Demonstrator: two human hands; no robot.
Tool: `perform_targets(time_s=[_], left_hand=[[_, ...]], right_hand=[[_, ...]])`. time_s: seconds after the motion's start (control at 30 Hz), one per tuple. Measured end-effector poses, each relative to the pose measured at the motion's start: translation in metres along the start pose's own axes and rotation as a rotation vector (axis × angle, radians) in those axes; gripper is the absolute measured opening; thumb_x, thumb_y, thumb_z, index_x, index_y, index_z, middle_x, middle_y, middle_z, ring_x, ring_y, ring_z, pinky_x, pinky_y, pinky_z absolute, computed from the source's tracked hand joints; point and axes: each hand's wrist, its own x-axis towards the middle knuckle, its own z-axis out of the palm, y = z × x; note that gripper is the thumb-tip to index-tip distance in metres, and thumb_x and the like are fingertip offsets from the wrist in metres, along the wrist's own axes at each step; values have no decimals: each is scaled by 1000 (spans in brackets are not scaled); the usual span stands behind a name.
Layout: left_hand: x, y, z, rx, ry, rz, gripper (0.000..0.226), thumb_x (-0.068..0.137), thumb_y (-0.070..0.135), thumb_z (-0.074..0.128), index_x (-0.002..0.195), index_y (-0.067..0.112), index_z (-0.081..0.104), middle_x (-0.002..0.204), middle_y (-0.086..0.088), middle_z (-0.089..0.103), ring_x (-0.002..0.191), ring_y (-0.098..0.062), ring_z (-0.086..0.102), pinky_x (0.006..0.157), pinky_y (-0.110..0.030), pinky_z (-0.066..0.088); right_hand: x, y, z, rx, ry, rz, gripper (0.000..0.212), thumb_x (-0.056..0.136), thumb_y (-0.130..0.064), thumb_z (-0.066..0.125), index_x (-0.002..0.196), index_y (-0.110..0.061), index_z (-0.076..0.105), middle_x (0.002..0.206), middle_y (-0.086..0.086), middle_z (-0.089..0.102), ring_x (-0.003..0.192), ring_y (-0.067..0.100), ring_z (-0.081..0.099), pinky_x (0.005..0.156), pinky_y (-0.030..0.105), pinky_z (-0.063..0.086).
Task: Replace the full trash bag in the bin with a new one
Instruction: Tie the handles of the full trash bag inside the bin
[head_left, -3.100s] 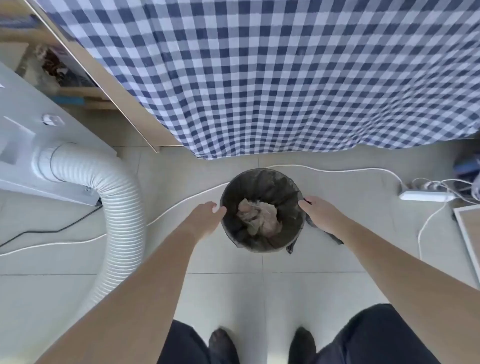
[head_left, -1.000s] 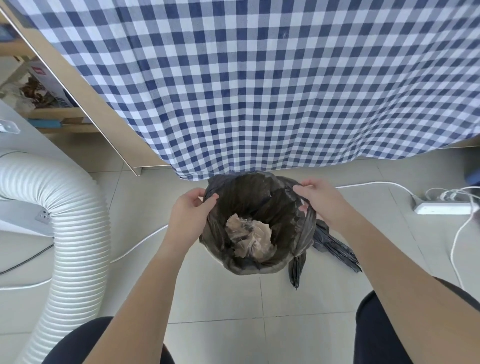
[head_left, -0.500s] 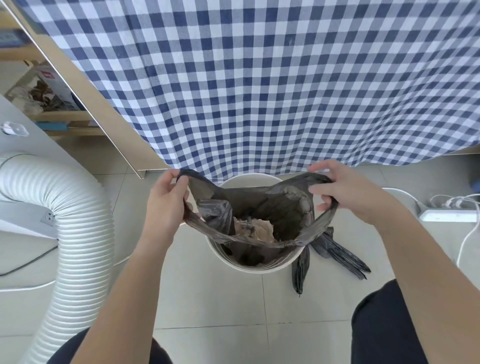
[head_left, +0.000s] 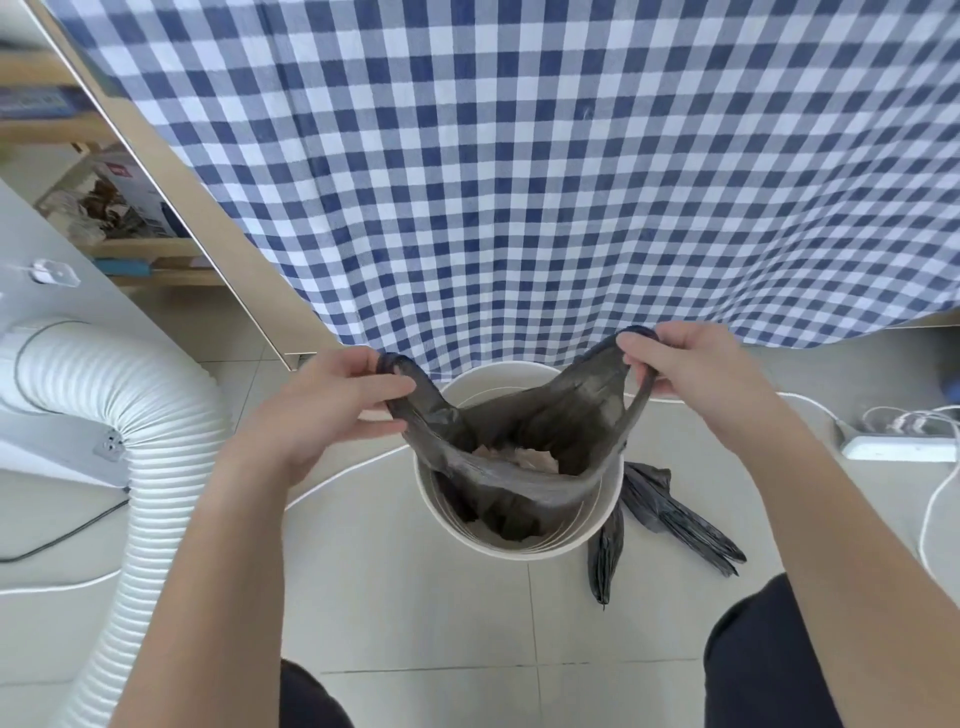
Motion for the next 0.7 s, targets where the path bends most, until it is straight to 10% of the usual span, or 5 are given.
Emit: perform_targets(time_s=[0.1,0.33,0.43,0.53,0.7], left_hand=[[4,-3,8,125,89,67,10,93,16,77,88,8,78,78,2,71,84,-14,75,98,-33,61],[-2,5,18,320,519,362,46,93,49,76,56,23,71,49,7,44,50,-11,41,55,-22,37],[-1,1,18,-33,500,506,28,95,35,79,70,21,79,94,15,79,99,1,70,92,-18,51],[8,-10,14,-320,368,514,21,94,32,79,84,14,77,139,1,70,136,-8,60,118,-33,41],[16,-19,10,-568,40,511,25,107,13,56,131,14,64,111,-15,67,114,-35,65,117,-64,39]], right_hand=[[-2,-6,5,95,81,-187,18,88,-35,80,85,-17,81,101,-5,74,99,13,67,102,41,50],[2,10,12,376,-141,-320,39,92,-15,73,131,-15,70,135,8,69,133,27,59,117,53,41],[5,15,15,346,-109,-296,37,98,-8,68,133,-19,70,134,4,71,131,24,61,116,47,44],[7,18,18,344,-7,-263,23,99,-12,68,120,-14,77,126,-2,75,128,15,64,116,42,45],[9,9,22,536,10,-310,17,102,-15,62,94,-5,73,126,14,73,122,26,68,99,38,55]])
